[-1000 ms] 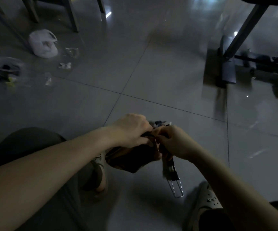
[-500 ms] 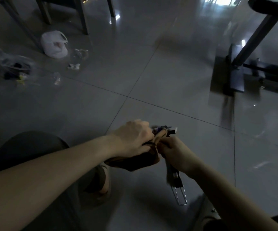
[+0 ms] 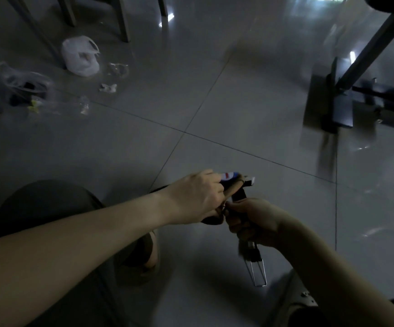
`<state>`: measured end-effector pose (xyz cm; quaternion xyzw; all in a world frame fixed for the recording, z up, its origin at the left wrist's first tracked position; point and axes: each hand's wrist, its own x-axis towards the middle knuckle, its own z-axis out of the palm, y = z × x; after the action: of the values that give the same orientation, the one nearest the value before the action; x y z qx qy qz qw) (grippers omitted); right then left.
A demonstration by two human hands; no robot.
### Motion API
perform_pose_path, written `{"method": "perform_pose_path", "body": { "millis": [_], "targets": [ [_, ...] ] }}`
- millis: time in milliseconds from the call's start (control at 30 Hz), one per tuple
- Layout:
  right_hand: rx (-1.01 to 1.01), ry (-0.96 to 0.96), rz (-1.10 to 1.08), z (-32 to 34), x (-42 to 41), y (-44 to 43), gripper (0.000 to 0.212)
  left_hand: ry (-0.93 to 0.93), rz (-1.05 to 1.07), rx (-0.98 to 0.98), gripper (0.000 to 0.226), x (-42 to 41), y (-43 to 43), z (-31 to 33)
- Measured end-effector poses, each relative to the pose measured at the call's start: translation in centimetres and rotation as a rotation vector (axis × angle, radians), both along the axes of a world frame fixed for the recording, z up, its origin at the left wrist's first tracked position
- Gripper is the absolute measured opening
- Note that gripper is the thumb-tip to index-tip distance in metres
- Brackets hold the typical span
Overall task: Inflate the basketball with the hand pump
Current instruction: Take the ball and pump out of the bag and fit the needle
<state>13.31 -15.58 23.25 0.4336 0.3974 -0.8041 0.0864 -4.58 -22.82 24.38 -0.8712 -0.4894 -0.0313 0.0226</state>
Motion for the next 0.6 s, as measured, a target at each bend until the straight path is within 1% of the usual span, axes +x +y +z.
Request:
{"method": "perform_pose_path", "body": {
  "millis": [67, 167, 233, 300, 367, 433, 500, 600],
  "targets": [
    [0.135, 0.014, 0.039, 0.3, 0.1, 0.5, 0.028, -0.063, 0.076, -0.053, 0.023, -0.4, 0.6, 0.1],
    [0.463, 0.004, 0.096, 1.1, 0.3, 0.7, 0.024, -0.111, 0.123, -0.071, 0.023, -0.9, 0.9, 0.2],
    [0.641, 0.014, 0.129, 1.6, 0.6, 0.7, 0.021, -0.136, 0.124, -0.105, 0.023, -0.9, 0.6, 0.2],
    [0.792, 0.030, 0.215, 1.6, 0.9, 0.6, 0.018, -0.155, 0.127, -0.145, 0.022, -0.7, 0.3, 0.2],
    [1.018, 0.035, 0.344, 1.2, 1.1, 0.5, 0.016, -0.168, 0.143, -0.189, 0.019, -0.5, 0.3, 0.2],
    [1.211, 0.038, 0.411, 0.7, 1.1, 0.2, 0.017, -0.159, 0.195, -0.248, 0.021, -0.4, 0.4, 0.3],
    [1.339, 0.029, 0.430, 0.2, 1.1, 0.0, 0.018, -0.149, 0.242, -0.290, 0.023, -0.3, 0.5, 0.4],
    [1.430, 0.022, 0.437, -0.5, 1.3, -0.3, 0.020, -0.171, 0.251, -0.319, 0.024, 0.0, 0.5, 0.2]
  ]
}}
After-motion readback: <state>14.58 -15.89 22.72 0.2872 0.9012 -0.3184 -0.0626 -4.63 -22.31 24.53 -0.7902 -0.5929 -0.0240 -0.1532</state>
